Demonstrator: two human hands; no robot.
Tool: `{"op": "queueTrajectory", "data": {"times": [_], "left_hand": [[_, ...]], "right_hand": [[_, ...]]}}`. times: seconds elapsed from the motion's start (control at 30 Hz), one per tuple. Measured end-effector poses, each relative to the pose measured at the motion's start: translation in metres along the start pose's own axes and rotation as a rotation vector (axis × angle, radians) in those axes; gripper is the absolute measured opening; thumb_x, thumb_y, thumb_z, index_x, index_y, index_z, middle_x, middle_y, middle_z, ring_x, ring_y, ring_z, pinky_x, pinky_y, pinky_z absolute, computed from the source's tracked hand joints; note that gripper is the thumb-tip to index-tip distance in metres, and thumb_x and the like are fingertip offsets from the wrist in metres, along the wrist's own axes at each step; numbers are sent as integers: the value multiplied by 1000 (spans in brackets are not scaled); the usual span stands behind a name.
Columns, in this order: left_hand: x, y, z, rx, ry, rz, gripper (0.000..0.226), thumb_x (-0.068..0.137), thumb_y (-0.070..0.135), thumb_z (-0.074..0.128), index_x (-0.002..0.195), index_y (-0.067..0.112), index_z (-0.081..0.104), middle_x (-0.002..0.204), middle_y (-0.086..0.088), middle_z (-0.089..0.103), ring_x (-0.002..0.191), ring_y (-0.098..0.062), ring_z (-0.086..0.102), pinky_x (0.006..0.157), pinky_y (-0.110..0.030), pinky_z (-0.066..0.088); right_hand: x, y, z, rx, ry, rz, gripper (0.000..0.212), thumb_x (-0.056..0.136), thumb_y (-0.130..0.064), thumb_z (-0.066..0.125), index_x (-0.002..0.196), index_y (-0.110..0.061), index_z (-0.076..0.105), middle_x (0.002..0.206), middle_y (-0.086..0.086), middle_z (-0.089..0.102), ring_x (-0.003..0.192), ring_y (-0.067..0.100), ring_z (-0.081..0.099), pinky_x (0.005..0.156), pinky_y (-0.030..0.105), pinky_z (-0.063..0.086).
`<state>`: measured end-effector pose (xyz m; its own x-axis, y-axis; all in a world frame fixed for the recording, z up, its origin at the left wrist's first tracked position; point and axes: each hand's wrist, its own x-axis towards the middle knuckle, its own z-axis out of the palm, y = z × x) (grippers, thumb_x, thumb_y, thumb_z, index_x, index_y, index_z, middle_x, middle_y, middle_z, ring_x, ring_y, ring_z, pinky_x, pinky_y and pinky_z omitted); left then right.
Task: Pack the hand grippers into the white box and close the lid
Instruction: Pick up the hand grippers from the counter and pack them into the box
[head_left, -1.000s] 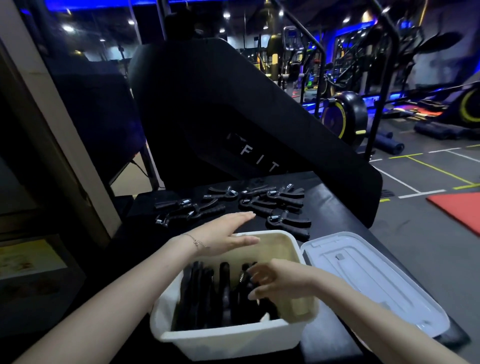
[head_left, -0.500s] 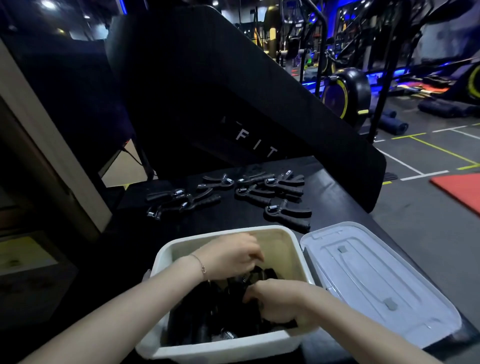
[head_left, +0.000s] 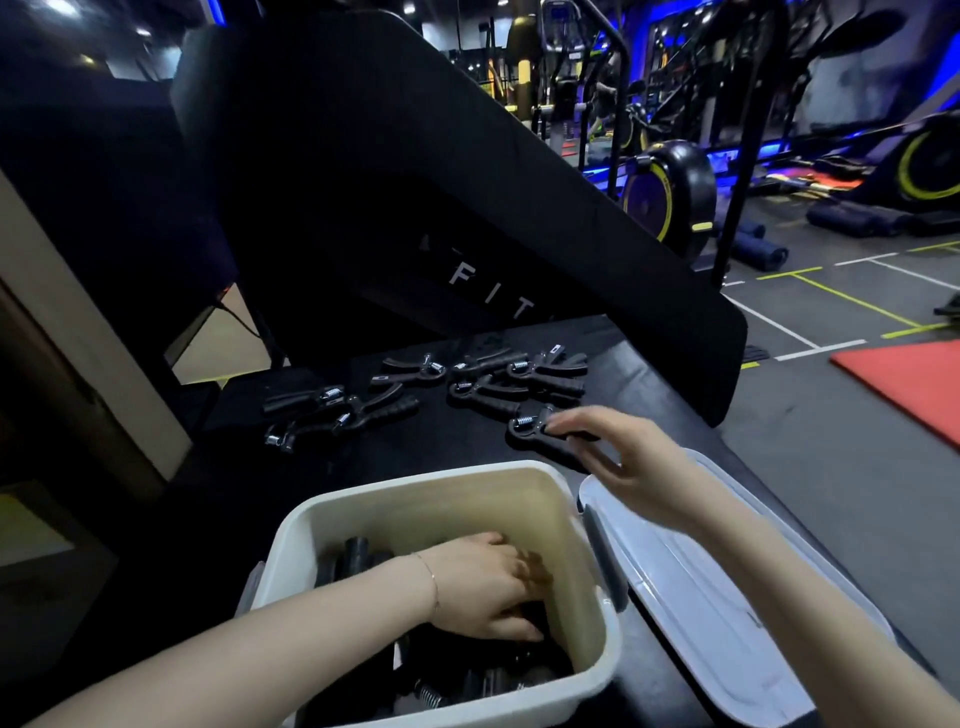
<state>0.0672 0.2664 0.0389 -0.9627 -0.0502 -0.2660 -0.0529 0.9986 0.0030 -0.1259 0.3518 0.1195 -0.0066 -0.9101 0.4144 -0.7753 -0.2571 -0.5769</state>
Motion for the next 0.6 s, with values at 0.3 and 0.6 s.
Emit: {"op": "queueTrajectory", "data": {"times": [0.3, 0.6], "left_hand": [[5, -10, 12, -67, 20, 73, 62, 90, 56, 39, 135, 14, 44, 138, -6, 51, 131, -24, 40, 109, -40, 28], [7, -18, 21, -46, 79, 129, 61, 88, 59, 37, 130, 17, 49, 133, 1, 55, 128, -20, 45, 105, -38, 38]], "right_hand": [[30, 121, 56, -370, -253, 345, 64, 94, -47, 42, 148, -20, 21, 157, 2, 20, 145, 18, 16, 115, 41, 21], [64, 159, 100, -499, -364, 405, 69, 94, -50, 39, 149, -20, 11, 159, 3, 12, 146, 21, 7, 115, 46, 13]]}}
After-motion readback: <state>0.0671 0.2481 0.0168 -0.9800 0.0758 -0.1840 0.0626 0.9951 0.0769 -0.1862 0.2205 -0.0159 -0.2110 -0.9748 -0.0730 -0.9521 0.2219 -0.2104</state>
